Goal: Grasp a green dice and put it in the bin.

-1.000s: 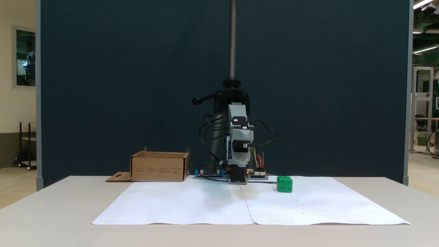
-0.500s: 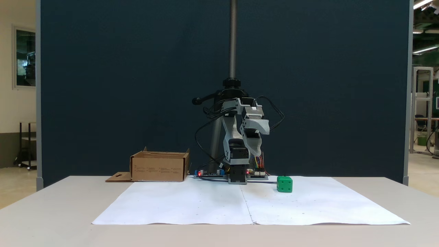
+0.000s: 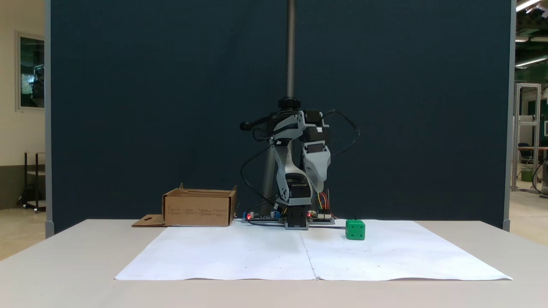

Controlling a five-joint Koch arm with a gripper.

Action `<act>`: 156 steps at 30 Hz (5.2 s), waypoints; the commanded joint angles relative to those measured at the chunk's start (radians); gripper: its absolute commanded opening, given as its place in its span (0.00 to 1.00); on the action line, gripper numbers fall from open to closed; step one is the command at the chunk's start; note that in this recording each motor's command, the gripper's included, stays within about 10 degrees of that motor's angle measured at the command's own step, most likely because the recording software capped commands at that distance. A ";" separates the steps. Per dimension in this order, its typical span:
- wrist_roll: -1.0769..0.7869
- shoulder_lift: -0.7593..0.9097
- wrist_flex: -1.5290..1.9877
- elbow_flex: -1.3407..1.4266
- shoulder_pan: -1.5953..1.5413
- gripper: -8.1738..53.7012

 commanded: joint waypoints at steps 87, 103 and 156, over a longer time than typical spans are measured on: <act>0.758 -0.572 -0.018 -0.156 -0.604 0.79; 0.756 -0.693 -0.026 -0.126 -0.681 0.79; 0.753 -0.839 -0.117 -0.058 -0.701 0.79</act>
